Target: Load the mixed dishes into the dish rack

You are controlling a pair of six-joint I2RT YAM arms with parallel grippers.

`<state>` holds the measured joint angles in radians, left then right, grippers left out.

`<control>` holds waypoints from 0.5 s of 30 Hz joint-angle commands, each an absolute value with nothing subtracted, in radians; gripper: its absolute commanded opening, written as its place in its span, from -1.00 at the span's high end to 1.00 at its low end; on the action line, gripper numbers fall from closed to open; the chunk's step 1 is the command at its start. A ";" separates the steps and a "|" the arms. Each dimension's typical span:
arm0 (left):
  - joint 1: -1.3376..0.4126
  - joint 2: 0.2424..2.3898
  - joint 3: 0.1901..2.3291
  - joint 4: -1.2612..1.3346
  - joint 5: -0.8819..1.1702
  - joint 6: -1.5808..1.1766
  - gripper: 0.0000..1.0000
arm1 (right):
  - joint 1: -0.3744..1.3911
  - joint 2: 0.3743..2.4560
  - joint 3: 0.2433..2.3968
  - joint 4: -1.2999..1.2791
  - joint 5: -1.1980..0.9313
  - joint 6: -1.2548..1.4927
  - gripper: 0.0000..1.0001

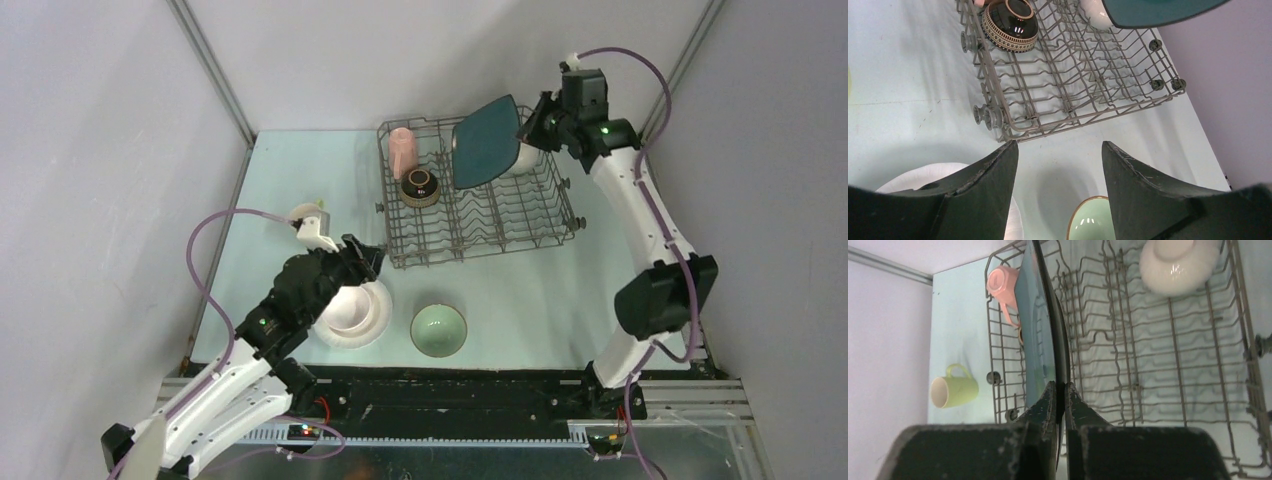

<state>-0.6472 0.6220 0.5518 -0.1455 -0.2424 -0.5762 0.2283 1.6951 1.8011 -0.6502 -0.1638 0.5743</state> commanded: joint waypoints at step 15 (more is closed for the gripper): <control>-0.638 0.632 0.539 -0.146 -0.243 -0.611 -0.37 | 0.320 2.085 2.327 -0.644 0.140 0.334 1.00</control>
